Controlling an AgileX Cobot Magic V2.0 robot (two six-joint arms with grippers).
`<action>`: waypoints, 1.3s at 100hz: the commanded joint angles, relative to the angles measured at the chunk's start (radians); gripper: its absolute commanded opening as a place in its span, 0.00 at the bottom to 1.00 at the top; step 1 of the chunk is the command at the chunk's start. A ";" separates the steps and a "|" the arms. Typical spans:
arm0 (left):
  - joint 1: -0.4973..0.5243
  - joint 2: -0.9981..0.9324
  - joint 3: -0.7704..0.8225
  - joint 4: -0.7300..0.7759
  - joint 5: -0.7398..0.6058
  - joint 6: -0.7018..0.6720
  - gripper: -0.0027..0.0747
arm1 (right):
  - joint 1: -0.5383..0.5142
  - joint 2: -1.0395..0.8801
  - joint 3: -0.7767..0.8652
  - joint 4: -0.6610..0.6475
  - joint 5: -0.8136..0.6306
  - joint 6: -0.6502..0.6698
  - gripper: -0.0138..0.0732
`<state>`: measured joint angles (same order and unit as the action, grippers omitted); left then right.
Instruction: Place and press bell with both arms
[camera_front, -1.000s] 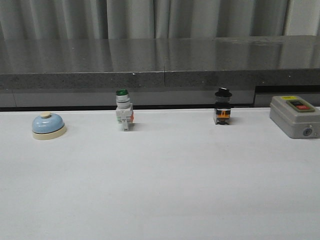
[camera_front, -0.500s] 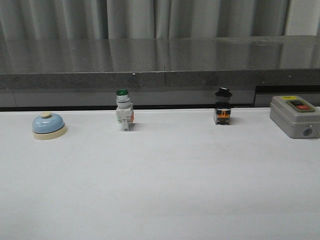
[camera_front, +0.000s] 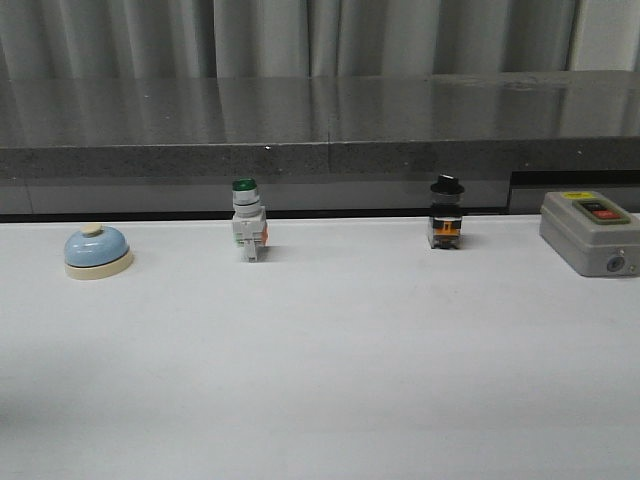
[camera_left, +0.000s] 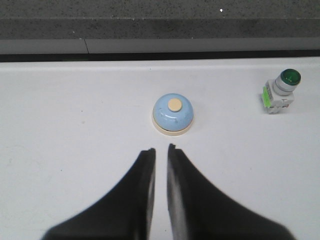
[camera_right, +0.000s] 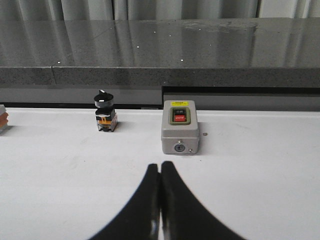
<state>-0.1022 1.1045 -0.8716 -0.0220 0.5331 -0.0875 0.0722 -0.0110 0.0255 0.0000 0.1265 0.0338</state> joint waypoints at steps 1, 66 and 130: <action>0.003 -0.015 -0.036 -0.011 -0.045 0.000 0.49 | -0.009 -0.018 -0.013 -0.012 -0.087 0.000 0.09; 0.003 0.156 -0.123 -0.034 -0.103 0.000 0.86 | -0.009 -0.018 -0.013 -0.012 -0.087 0.000 0.09; -0.052 0.641 -0.458 -0.034 -0.071 0.000 0.86 | -0.009 -0.018 -0.013 -0.012 -0.087 0.000 0.09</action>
<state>-0.1499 1.7458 -1.2721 -0.0479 0.5002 -0.0858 0.0722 -0.0110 0.0255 0.0000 0.1265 0.0338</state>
